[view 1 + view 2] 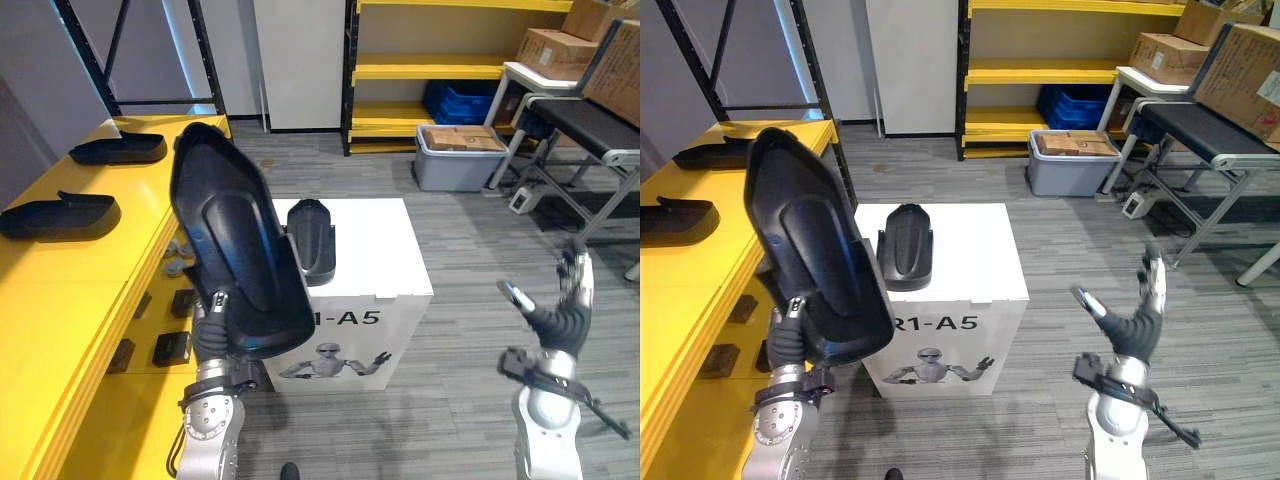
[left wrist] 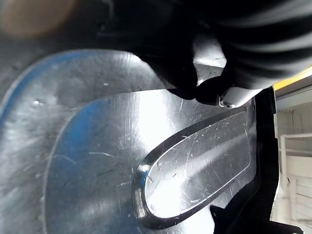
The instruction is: Walk over and take plastic housings, then place them on the shelf
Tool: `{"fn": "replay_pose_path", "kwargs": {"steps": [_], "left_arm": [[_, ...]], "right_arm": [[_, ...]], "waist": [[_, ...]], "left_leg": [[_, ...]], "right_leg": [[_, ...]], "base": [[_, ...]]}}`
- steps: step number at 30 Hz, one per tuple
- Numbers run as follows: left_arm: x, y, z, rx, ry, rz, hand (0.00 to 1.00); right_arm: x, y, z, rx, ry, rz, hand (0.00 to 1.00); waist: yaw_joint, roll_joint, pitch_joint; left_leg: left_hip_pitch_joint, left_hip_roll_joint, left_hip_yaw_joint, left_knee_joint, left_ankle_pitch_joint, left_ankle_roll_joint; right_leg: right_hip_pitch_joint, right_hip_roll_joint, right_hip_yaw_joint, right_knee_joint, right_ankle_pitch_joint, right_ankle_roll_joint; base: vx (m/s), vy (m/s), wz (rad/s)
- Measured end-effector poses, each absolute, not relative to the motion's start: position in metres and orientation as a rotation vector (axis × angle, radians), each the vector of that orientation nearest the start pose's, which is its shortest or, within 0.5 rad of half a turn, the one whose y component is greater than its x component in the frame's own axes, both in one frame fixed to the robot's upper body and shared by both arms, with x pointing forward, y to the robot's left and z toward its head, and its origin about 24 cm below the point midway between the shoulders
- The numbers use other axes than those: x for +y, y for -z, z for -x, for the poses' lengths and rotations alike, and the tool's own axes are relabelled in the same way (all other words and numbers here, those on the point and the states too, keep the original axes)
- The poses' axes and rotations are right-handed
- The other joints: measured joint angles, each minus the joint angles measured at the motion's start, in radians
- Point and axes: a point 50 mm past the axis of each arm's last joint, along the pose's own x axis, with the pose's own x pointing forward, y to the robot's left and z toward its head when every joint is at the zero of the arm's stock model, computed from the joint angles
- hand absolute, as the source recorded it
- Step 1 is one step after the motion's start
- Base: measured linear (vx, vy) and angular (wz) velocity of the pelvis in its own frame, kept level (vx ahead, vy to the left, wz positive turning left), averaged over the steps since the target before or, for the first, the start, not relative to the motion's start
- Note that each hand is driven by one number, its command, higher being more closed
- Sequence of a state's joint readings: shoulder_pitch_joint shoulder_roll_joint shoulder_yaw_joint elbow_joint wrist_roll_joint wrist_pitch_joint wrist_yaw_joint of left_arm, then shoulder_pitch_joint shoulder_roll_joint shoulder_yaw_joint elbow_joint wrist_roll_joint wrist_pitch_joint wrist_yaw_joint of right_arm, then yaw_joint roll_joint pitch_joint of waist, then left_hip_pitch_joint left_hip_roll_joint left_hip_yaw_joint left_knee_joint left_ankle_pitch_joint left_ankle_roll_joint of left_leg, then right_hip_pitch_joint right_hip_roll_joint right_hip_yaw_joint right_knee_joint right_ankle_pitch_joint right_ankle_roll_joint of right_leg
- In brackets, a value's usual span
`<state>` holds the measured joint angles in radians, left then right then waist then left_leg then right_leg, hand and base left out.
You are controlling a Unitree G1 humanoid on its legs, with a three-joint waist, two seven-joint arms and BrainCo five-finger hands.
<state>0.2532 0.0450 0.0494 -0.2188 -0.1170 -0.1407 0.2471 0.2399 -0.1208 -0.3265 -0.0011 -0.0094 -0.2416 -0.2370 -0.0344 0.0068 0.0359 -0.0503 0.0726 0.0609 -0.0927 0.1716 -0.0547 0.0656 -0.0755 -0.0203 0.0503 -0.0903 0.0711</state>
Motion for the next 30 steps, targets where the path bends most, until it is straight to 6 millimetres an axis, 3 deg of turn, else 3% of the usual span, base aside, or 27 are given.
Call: {"fn": "replay_pose_path", "kwargs": {"steps": [3,7,12,18,21,23,24,25,26,28,29,30], "left_arm": [[0.199,-0.047,-0.193,-0.093,-0.364,0.052,1.0],[0.196,-0.045,-0.192,-0.086,-0.337,0.053,1.0],[0.195,-0.043,-0.19,-0.076,-0.318,0.051,1.0],[0.192,-0.041,-0.188,-0.065,-0.328,0.073,1.0],[0.188,-0.048,-0.189,-0.097,-0.318,0.089,1.0],[0.185,-0.058,-0.189,-0.142,-0.315,0.103,1.0],[0.184,-0.06,-0.19,-0.149,-0.313,0.105,1.0],[0.183,-0.062,-0.193,-0.163,-0.304,0.109,1.0],[0.182,-0.065,-0.195,-0.175,-0.301,0.116,1.0],[0.179,-0.064,-0.196,-0.174,-0.295,0.123,1.0],[0.176,-0.064,-0.196,-0.174,-0.287,0.13,1.0],[0.175,-0.066,-0.198,-0.185,-0.281,0.135,1.0]], "right_arm": [[-0.282,0.025,-0.15,0.24,0.592,0.198,0.0],[-0.274,0.088,-0.112,0.577,0.542,0.145,0.0],[-0.249,0.128,-0.08,0.824,0.46,0.047,0.0],[-0.228,0.143,-0.071,0.926,0.395,-0.013,0.0],[-0.225,0.143,-0.075,0.922,0.382,-0.017,0.0],[-0.226,0.14,-0.087,0.891,0.382,-0.011,0.0],[-0.226,0.14,-0.09,0.883,0.381,-0.011,0.0],[-0.226,0.139,-0.097,0.874,0.376,-0.01,0.0],[-0.227,0.139,-0.105,0.866,0.37,-0.007,0.0],[-0.236,0.133,-0.116,0.836,0.37,0.021,0.0],[-0.238,0.131,-0.122,0.822,0.369,0.028,0.0],[-0.237,0.131,-0.124,0.82,0.369,0.026,0.0]], "waist": [[-0.001,0.0,0.0],[0.003,0.001,-0.001],[0.007,0.0,0.0],[0.04,-0.014,0.011],[0.047,-0.019,0.019],[0.05,-0.019,0.045],[0.049,-0.02,0.047],[0.05,-0.043,0.066],[0.053,-0.04,0.08],[0.052,-0.014,0.08],[0.049,-0.014,0.076],[0.05,-0.034,0.069]], "left_leg": [[-0.001,0.001,0.0,0.0,-0.003,-0.004],[0.0,0.002,-0.001,0.0,-0.008,-0.004],[0.013,-0.004,-0.019,0.0,-0.011,0.0],[0.014,-0.029,-0.066,0.001,-0.016,0.006],[-0.021,-0.061,-0.185,0.005,0.015,0.006],[-0.069,-0.076,-0.223,0.018,0.008,0.033],[-0.083,-0.077,-0.194,0.024,-0.013,0.06],[-0.096,-0.075,-0.088,0.047,-0.064,0.098],[-0.142,-0.044,0.063,0.138,-0.101,0.127],[-0.172,0.015,0.236,0.236,-0.126,0.136],[-0.16,0.006,0.282,0.225,-0.137,0.118],[-0.157,-0.015,0.306,0.213,-0.142,0.11]], "right_leg": [[0.0,0.001,0.0,-0.002,-0.001,-0.001],[0.006,0.002,0.0,-0.002,-0.001,-0.001],[0.026,-0.006,-0.025,0.014,-0.022,-0.001],[0.034,-0.024,-0.08,0.09,-0.078,0.001],[0.038,-0.04,-0.194,0.143,-0.12,0.004],[0.046,-0.053,-0.31,0.177,-0.132,0.0],[0.054,-0.057,-0.351,0.176,-0.132,0.001],[0.071,-0.083,-0.401,0.169,-0.13,0.0],[0.087,-0.095,-0.45,0.167,-0.13,0.0],[0.116,-0.095,-0.511,0.169,-0.132,0.003],[0.14,-0.106,-0.543,0.153,-0.134,0.007],[0.151,-0.134,-0.543,0.118,-0.142,0.008]], "base": [[0.0,0.0,0.0],[0.0,0.0,0.0],[0.02,-0.008,0.15],[0.01,-0.01,0.31],[0.01,-0.037,1.2],[-0.01,-0.032,1.56],[0.01,-0.018,1.68],[0.02,0.01,1.64],[0.02,0.017,1.51],[0.05,0.019,1.18],[0.14,0.063,1.12],[0.15,0.108,0.82]]}}
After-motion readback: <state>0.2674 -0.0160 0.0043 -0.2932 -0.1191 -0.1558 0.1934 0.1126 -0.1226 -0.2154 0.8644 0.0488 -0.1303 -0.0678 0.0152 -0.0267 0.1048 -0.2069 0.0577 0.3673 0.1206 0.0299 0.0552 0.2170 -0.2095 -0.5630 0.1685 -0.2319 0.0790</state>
